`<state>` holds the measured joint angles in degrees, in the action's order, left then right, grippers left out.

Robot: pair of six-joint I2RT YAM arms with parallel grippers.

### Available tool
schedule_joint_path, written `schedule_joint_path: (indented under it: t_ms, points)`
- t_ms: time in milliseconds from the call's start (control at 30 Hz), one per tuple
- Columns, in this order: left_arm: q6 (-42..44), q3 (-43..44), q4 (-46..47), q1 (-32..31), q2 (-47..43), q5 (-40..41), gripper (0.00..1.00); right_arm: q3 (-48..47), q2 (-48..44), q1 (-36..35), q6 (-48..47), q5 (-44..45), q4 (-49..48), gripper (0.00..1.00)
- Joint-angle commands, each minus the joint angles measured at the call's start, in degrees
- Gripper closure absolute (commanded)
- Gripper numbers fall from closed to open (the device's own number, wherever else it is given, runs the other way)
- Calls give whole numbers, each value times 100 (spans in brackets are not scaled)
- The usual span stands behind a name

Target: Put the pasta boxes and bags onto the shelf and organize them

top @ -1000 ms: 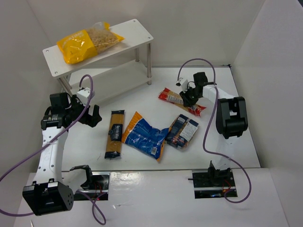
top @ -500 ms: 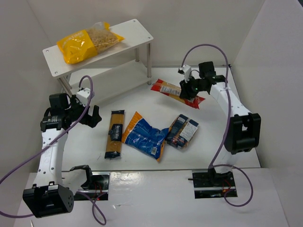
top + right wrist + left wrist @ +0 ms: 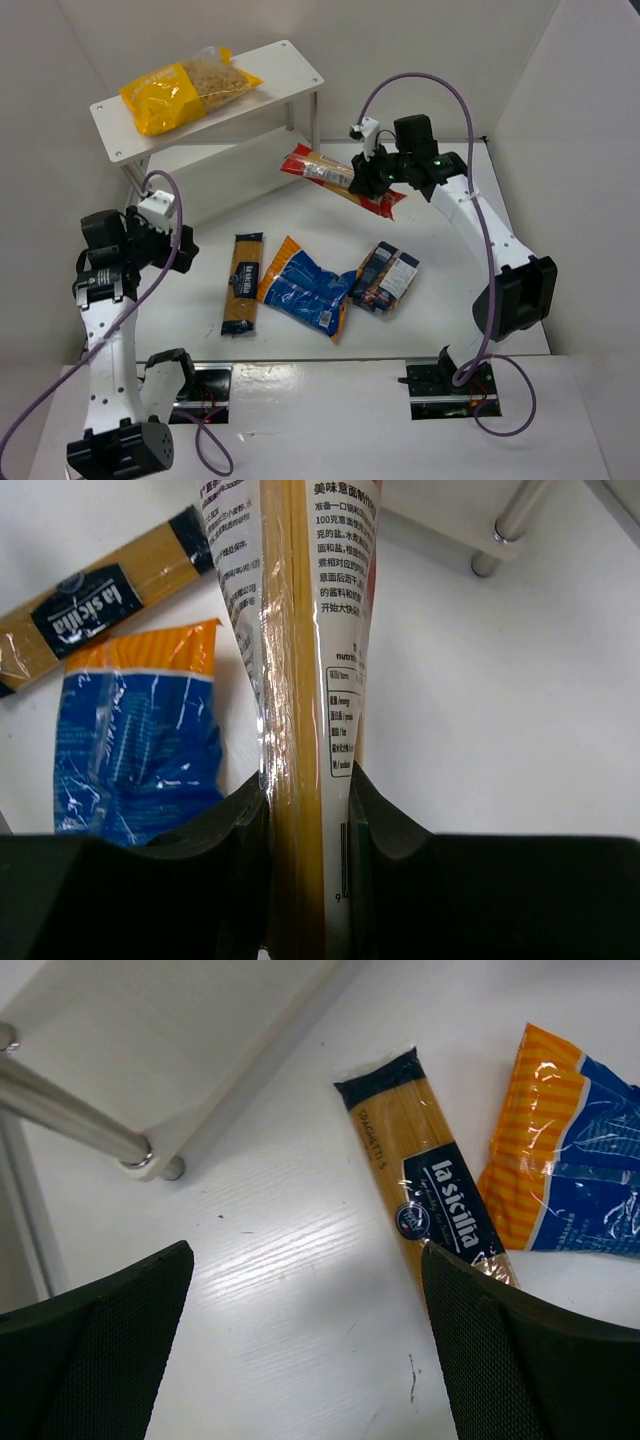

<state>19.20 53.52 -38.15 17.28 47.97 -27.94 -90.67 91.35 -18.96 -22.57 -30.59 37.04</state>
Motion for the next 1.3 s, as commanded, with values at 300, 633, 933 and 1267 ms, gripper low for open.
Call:
schedule_joint_path:
  t_ms: [300,633,933,1267]
  points:
    - [-646,-149,554,793,-867,474,0,-680,954,-679,1491,1906,-2261,100]
    - [-760,-254,607,1278,-1123,615,0,-1699,1097,-1039,1659,2030,-1227,100]
    - [-707,-254,607,1278,-1123,492,0,-759,-293,-987,1264,3917,-1006,100]
    - [-707,-254,607,1278,-1123,492,0,-1530,-610,-987,1061,4581,-1067,100]
